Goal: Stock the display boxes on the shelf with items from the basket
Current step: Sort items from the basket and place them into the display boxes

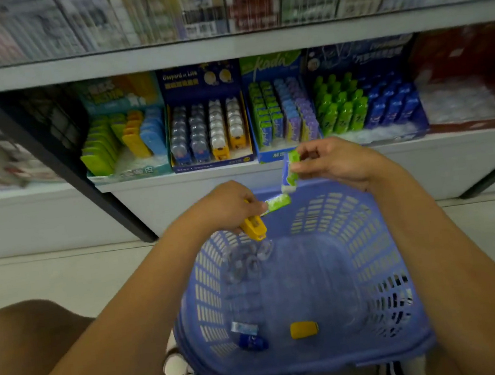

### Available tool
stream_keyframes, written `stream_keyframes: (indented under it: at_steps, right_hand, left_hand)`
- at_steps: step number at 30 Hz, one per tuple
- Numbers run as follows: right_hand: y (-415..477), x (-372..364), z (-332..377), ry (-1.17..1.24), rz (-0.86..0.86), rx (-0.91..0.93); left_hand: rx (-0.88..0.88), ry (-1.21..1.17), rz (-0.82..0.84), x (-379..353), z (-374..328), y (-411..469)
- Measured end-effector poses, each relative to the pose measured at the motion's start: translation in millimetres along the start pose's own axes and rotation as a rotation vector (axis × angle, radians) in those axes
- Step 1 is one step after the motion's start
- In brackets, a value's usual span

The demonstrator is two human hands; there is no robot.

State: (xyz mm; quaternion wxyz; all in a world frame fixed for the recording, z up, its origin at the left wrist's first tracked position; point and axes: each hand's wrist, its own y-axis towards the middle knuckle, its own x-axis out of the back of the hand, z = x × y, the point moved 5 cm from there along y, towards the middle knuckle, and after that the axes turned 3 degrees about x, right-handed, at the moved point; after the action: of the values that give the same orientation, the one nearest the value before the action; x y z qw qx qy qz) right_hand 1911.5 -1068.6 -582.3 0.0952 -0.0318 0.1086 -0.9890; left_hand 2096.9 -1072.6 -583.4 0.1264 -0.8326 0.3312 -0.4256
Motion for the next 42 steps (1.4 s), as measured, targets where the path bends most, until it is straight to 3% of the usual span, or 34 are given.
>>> stream_keyframes:
  at_steps: [4,7,13,22,29,39,42]
  right_hand:
    - [10,27,33,-0.103,-0.377,0.216]
    - [21,34,45,-0.297,-0.486,0.283]
    - [54,28,57,-0.758,-0.433,0.368]
    - [73,33,57,-0.847,-0.265,0.232]
    - [68,30,59,-1.018,-0.363,0.341]
    - [80,26,67,-1.084,-0.279,0.119]
    - [69,21,68,-1.088,-0.344,0.197]
  left_hand:
    - [-0.03,0.102,-0.086,39,-6,-17]
    - [-0.057,0.085,-0.061,52,-5,-25]
    - [0.008,-0.209,-0.019,55,14,-21]
    - [0.052,-0.452,-0.054,65,30,-8]
    - [0.038,-0.477,-0.038,62,23,-6]
    - [0.02,-0.484,-0.041,53,8,-9]
    - [-0.001,-0.497,-0.039,48,4,-8]
